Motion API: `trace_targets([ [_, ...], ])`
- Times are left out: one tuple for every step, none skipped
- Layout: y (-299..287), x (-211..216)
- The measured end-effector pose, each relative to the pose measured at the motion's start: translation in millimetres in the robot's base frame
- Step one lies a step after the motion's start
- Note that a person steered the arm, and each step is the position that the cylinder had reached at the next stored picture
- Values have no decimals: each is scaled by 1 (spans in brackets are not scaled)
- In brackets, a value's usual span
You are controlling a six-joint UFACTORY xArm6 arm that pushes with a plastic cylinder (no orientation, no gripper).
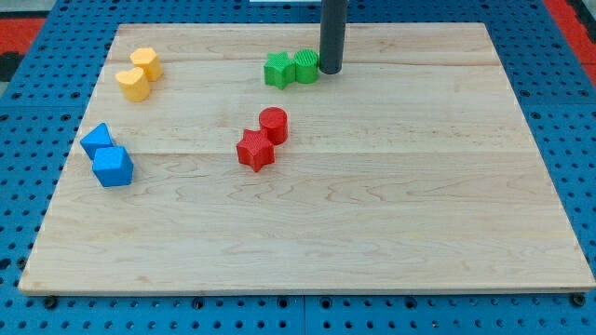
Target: Move green circle above red circle
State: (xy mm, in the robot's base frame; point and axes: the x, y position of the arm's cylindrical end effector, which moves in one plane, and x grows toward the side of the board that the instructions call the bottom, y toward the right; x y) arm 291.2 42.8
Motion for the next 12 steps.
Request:
trace_targets([
  [22, -55],
  [-28, -44],
  [-38, -3],
  [-36, 24],
  [-33, 41],
  [18, 41],
  [34, 75],
  [-8, 81],
  [-35, 78],
  [-31, 74],
  [-42, 68],
  [-42, 59],
])
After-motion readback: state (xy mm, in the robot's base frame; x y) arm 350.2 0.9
